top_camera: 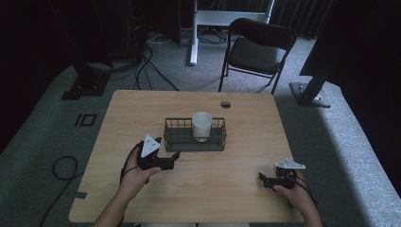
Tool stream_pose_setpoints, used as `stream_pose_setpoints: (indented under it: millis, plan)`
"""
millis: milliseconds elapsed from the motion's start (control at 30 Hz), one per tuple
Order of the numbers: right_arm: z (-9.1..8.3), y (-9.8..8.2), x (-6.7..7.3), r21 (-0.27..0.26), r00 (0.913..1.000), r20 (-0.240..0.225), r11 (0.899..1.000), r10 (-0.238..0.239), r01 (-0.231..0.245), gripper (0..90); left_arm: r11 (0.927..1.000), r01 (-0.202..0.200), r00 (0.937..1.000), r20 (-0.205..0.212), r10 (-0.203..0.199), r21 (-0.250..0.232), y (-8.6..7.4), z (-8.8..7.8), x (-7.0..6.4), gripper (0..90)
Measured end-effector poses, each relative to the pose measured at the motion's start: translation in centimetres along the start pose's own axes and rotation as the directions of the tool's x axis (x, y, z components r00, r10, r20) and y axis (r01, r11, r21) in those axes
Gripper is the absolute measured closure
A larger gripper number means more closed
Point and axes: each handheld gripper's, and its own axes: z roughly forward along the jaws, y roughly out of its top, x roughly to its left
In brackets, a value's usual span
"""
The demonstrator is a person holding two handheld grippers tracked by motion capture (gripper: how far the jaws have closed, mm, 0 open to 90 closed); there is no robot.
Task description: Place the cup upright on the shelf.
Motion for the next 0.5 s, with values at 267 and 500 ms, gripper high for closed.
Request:
stream_pose_setpoints:
  millis: [267, 500]
  plan:
    - [0.0, 0.0, 0.0, 0.000, 1.0000, 0.000, 1.000, 0.000, 0.000, 12.4, 0.9996, 0.020, 0.9997, -0.012, -0.019, 0.022, -2.2, -1.3, 0.3, 8.9]
    - [0.0, 0.0, 0.0, -0.001, 1.0000, 0.000, 1.000, -0.001, 0.001, 12.4, 0.9980, 0.046, 0.9979, -0.046, -0.044, 0.043, -4.0, -2.3, 1.1, 8.8]
